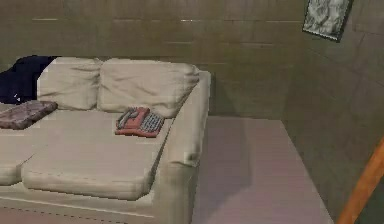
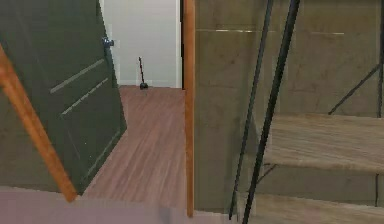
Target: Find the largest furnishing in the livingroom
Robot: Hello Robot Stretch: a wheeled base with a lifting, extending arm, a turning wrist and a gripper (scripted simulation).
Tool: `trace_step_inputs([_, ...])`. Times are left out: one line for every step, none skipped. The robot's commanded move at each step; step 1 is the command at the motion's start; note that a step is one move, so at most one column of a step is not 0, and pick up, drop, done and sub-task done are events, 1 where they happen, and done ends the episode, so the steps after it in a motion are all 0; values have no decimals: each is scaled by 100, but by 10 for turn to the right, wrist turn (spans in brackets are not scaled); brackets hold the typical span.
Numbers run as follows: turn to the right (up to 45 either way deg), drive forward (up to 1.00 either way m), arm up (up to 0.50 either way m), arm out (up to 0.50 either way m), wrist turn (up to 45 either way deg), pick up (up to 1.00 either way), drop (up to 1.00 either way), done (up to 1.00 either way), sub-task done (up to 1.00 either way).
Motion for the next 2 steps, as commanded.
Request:
trace_step_inputs([270,0,0,0,0,0,0,0,0])
trace_step_inputs([0,15,0,0,0,0,0,0,0])
